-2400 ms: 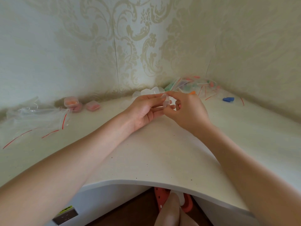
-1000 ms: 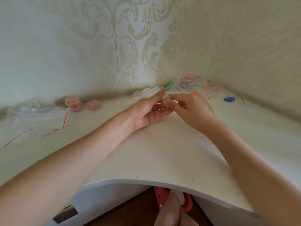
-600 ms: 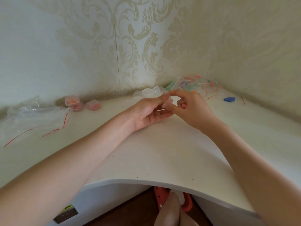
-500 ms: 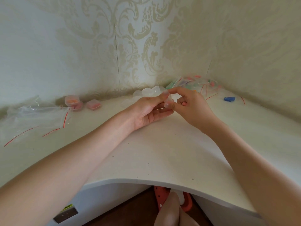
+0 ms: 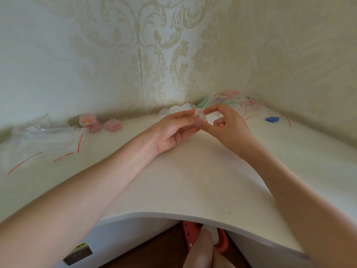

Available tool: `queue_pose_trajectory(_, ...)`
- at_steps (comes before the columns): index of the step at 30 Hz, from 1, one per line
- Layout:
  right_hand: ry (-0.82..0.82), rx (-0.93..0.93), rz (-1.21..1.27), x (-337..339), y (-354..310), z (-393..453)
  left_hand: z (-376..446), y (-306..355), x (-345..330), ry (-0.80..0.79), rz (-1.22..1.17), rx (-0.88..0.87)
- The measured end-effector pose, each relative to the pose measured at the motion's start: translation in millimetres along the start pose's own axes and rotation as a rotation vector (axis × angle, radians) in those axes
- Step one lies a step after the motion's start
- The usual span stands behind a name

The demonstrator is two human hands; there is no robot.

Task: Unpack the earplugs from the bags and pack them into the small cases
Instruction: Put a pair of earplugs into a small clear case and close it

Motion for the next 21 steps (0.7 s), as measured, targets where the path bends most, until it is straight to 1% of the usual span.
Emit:
queue_pose_trajectory(3, 0.006, 0.012, -0.023, -0.3, 1.8, -0.9, -1.1, -0.5, -0.5, -0.022, -0.016, 0.034)
queue_pose_trajectory(6, 0.009, 0.028, -0.054, 0.9, 1.4, -1.3, -1.3, -1.0, -2.1, -0.013, -0.030, 0.072)
queue_pose_trajectory(10, -0.009, 0.046, -0.106, 1.9, 0.6, -1.4, -0.9, -1.6, -2.2, 0.009, -0.002, 0.060)
queue_pose_trajectory(14, 0.010, 0.052, -0.263, 0.2, -0.9, -0.2, -1.6, -0.6, -0.5, 0.006, 0.047, 0.061)
queue_pose_trajectory(17, 0.021, 0.062, -0.359, 1.2, -5.5, -0.7, -2.1, 1.1, -1.9, -0.007, 0.030, 0.041)
queue_pose_trajectory(19, 0.040, 0.081, -0.323, 2.5, -6.0, -1.0, -1.5, 2.6, -0.9, -0.012, -0.003, 0.016)
queue_pose_trajectory(21, 0.024, 0.084, -0.218, 3.9, -5.6, -1.5, -0.9, 2.2, 2.2, -0.029, -0.006, 0.006)
Point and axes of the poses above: each hand's wrist, its own z-axis towards the middle knuckle, its own x-axis out of the back of the hand, y = z × x, the point moved 2 cm from there along z, towards the middle knuckle, and after that the axes turned 9 degrees about -y, right-handed, at the moved point
